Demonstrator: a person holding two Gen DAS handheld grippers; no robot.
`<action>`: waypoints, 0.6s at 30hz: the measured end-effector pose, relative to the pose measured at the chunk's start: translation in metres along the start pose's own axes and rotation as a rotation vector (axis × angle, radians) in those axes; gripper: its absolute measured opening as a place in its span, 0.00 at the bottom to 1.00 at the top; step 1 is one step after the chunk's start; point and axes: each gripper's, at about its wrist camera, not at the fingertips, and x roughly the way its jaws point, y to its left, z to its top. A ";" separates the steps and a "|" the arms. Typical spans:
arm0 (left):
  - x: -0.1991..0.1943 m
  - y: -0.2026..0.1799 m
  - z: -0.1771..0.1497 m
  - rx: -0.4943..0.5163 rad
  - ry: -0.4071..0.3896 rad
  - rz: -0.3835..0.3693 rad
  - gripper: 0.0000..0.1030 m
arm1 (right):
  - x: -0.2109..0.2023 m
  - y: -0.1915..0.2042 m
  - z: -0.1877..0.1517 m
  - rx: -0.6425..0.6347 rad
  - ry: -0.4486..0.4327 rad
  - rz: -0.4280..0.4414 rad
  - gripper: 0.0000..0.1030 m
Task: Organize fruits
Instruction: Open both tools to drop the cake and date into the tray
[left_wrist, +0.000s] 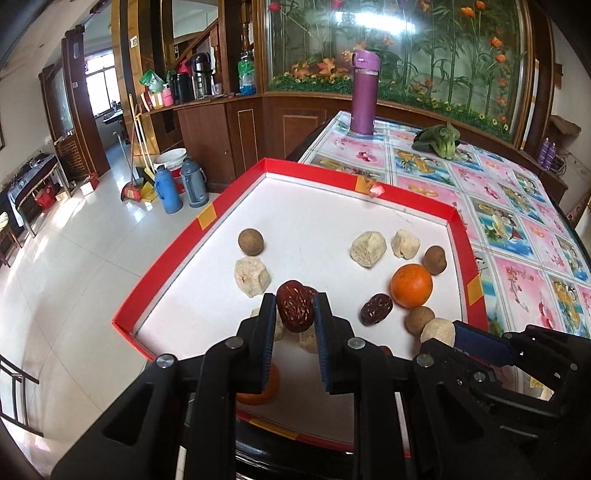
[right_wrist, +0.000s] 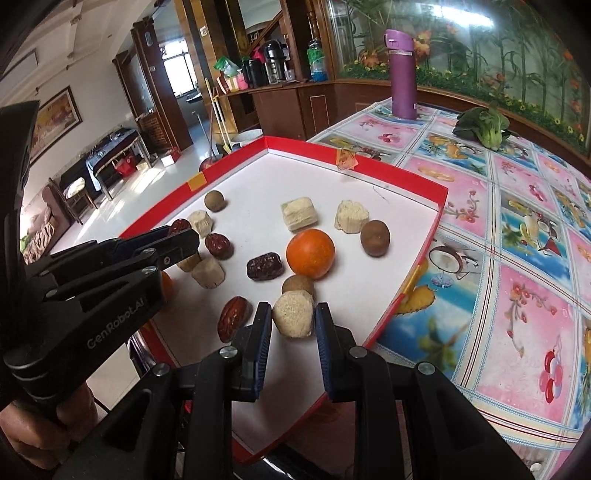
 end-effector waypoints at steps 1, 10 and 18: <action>0.001 -0.001 -0.001 0.005 0.005 0.009 0.28 | 0.002 0.000 -0.001 -0.004 0.008 0.000 0.23; -0.018 -0.008 -0.001 0.025 -0.085 0.065 0.82 | -0.015 -0.003 -0.005 -0.001 -0.038 0.002 0.37; -0.054 -0.007 0.003 -0.019 -0.186 0.082 0.99 | -0.051 -0.021 -0.003 0.076 -0.152 0.021 0.52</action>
